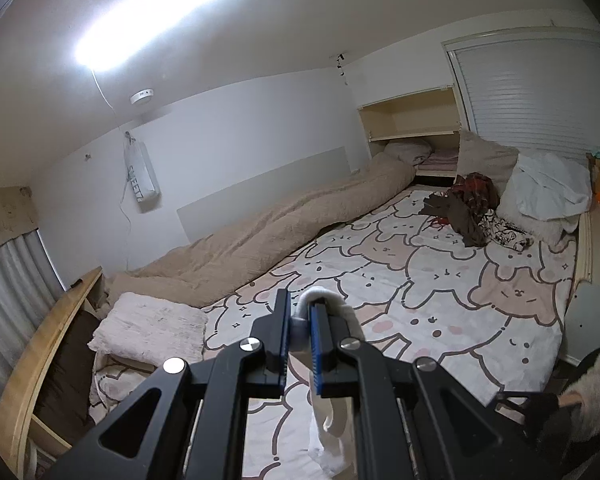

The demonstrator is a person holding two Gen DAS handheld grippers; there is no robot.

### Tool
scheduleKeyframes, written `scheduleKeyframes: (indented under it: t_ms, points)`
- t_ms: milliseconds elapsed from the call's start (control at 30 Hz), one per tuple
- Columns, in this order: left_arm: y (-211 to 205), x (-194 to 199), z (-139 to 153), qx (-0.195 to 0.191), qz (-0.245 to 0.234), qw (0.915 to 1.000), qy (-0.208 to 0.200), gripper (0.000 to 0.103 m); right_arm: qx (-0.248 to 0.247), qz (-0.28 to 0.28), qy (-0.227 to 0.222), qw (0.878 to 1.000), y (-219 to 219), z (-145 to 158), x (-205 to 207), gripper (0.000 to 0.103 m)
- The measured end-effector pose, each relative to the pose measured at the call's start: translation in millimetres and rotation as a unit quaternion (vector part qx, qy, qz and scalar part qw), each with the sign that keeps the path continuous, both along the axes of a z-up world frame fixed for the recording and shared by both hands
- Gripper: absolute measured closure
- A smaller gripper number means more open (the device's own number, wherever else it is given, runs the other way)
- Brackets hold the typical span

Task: Fold clothes
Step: 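Lift the T-shirt up with both tools and shake it out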

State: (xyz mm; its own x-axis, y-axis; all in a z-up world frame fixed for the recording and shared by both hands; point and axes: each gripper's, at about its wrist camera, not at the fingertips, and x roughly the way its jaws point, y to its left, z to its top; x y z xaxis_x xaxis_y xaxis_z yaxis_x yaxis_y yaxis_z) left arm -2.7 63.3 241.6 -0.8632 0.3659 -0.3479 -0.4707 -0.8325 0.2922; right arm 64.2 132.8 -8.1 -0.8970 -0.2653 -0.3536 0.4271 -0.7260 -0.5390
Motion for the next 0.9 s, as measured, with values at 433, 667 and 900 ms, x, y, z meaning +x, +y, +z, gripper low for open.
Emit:
scheduleKeyframes:
  t_ms: [433,667,900]
  points:
    - [-19.9,8.3,-6.1,0.003,0.006,1.0,0.004,0.094,-0.027,0.05,-0.094,0.994,-13.2,0.6,-29.3,0.097]
    - [-35.3,0.7,-3.0,0.017,0.046,0.9985,0.024,0.094,0.032,-0.068,0.008,0.997,16.2,69.4,-42.0,0.099]
    - [-49.7,9.7,31.9,0.043,0.071,0.9931,0.083,0.093,0.09,-0.183,0.109,0.973,45.6,138.2,-54.7,0.099]
